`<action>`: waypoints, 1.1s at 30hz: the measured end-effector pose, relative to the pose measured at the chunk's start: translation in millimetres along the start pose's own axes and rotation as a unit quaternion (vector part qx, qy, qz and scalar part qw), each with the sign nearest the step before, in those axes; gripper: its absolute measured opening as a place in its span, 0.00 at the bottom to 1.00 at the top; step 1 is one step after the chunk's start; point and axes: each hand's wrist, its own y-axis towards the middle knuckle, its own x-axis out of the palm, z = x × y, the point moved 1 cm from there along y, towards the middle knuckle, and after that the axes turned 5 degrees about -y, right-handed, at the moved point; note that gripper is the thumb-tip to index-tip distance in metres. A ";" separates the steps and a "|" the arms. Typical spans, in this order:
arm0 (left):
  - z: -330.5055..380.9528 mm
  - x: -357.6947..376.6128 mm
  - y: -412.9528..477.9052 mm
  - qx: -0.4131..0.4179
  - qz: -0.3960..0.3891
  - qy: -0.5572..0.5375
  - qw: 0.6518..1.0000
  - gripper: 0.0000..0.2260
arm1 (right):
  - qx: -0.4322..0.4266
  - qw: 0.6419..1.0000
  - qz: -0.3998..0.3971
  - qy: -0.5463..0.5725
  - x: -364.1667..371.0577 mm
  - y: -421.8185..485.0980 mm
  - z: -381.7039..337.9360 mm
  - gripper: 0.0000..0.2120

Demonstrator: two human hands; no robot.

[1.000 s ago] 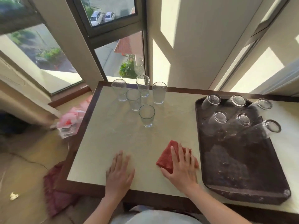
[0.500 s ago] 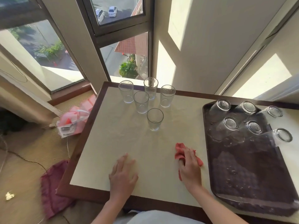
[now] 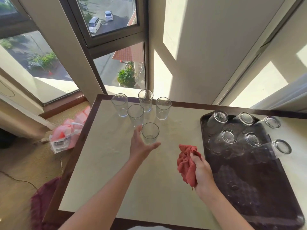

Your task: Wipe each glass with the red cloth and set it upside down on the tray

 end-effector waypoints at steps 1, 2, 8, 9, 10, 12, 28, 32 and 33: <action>-1.3 3.3 4.1 -0.006 -0.004 -0.006 1.000 0.46 | 0.010 1.000 0.000 0.007 -0.1 0.1 1.5 0.12; -2.9 6.4 7.0 -0.013 -0.007 -0.012 1.000 0.45 | 0.020 1.000 0.004 0.007 0.5 -0.3 2.3 0.12; -4.1 5.1 0.8 -0.029 -0.018 -0.055 0.998 0.32 | 0.053 0.997 0.008 0.056 2.2 -1.7 6.4 0.12; -3.7 1.2 -5.4 -0.039 -0.027 -0.074 0.996 0.31 | 0.051 0.997 0.007 0.051 2.7 -4.2 6.0 0.12; -3.0 -3.1 -13.6 -0.055 -0.038 -0.102 0.992 0.32 | 0.044 0.998 0.006 0.046 3.5 -7.1 6.1 0.12; 0.5 -11.2 -34.5 -0.088 -0.065 -0.165 0.980 0.33 | 0.012 1.000 0.009 0.006 4.5 -13.6 6.2 0.12; 74.8 -11.6 -166.3 -0.095 -0.108 -0.419 0.897 0.40 | -0.349 0.844 -0.221 -0.341 29.7 -114.8 8.7 0.39; 84.3 -4.7 -182.6 -0.056 -0.104 -0.382 0.917 0.42 | -0.279 0.905 -0.197 -0.254 44.0 -117.2 -14.7 0.41; 87.8 -2.5 -186.6 -0.047 -0.101 -0.374 0.921 0.41 | -0.264 0.917 -0.189 -0.232 46.4 -115.3 -20.6 0.43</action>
